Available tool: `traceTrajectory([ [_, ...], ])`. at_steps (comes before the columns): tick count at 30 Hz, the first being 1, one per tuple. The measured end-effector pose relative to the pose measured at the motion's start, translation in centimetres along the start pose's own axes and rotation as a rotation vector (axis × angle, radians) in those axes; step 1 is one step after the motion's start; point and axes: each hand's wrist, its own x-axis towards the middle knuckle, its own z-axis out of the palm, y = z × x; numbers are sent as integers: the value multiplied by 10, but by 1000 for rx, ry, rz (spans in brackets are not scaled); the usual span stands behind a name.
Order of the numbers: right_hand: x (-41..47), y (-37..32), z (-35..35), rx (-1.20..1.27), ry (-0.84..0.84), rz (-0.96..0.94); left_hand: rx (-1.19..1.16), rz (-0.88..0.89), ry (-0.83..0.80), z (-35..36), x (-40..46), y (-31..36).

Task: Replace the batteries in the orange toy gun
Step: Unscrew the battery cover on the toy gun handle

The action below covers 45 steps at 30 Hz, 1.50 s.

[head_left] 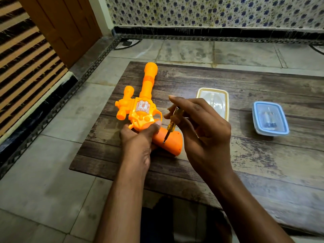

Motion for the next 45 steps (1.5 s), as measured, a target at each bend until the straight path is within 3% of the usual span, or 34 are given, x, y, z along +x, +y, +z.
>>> traceTrajectory([
  [11, 1, -3, -2, -59, 100, -55, 7, -13, -10, 1, -2, 3],
  [18, -2, 5, 0, -255, 80, -170, -8, -36, -20, -8, -1, 13],
  [30, 48, 40, 17, -623, -354, -404, -11, -50, 5, -13, 9, 18],
  [36, 94, 58, 28, -892, -834, -273, -27, -47, -10, -16, 13, 17],
  [45, 111, 59, 35, -987, -1073, -268, -22, -21, -15, -16, 13, 17],
])
